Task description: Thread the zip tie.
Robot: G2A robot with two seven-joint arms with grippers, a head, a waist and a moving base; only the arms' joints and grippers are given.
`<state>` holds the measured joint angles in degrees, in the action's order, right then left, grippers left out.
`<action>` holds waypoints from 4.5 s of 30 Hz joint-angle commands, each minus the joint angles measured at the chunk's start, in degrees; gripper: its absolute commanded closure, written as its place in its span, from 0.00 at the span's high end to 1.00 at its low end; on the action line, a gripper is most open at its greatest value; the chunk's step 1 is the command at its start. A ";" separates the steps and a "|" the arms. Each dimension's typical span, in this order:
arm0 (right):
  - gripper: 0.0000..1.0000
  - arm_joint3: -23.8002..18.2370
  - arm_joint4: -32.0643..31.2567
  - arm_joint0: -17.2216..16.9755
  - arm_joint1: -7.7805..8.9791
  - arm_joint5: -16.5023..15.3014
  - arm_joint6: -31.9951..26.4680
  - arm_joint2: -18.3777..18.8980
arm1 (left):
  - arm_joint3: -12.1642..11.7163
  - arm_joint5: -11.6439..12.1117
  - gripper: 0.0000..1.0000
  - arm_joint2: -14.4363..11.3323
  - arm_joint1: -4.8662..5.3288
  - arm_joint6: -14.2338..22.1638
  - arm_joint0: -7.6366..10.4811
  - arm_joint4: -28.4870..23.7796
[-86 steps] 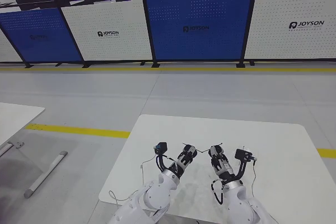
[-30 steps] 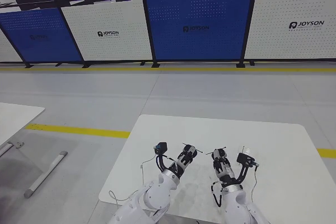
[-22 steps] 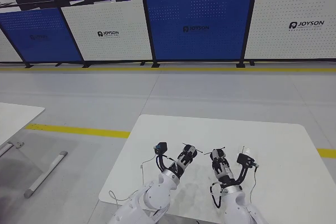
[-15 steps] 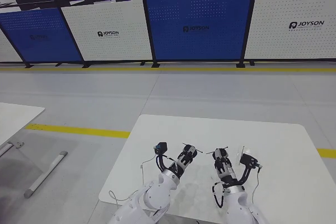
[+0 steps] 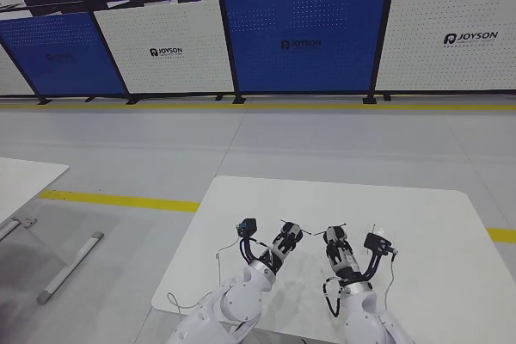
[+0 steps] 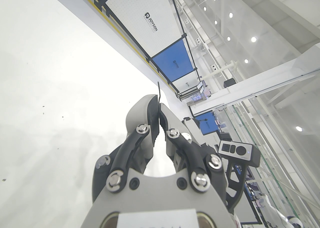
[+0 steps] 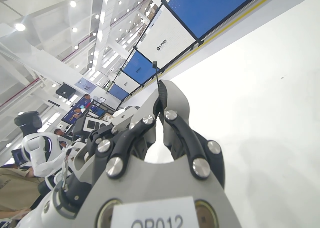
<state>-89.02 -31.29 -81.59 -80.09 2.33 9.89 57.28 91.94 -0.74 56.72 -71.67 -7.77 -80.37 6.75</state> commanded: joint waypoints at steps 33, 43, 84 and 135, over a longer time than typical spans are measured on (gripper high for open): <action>0.00 0.88 -1.22 -0.16 -1.23 -0.30 -0.25 0.92 | 0.00 0.00 0.00 0.00 0.00 0.00 0.00 0.00; 0.00 1.24 -2.02 0.14 -1.58 -1.07 -0.37 0.75 | 0.00 0.00 0.00 0.00 0.00 0.00 0.00 0.00; 0.00 2.09 -1.82 1.01 -2.03 -1.30 -2.05 0.66 | 0.00 0.00 0.00 0.00 0.00 0.00 0.00 0.00; 0.00 2.99 0.76 -0.17 -3.30 -0.88 0.82 1.10 | 0.00 0.00 0.00 0.00 0.00 0.00 0.00 0.00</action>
<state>-86.04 -30.40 -81.70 -83.38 1.45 10.54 58.33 91.94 -0.74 56.72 -71.67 -7.77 -80.37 6.75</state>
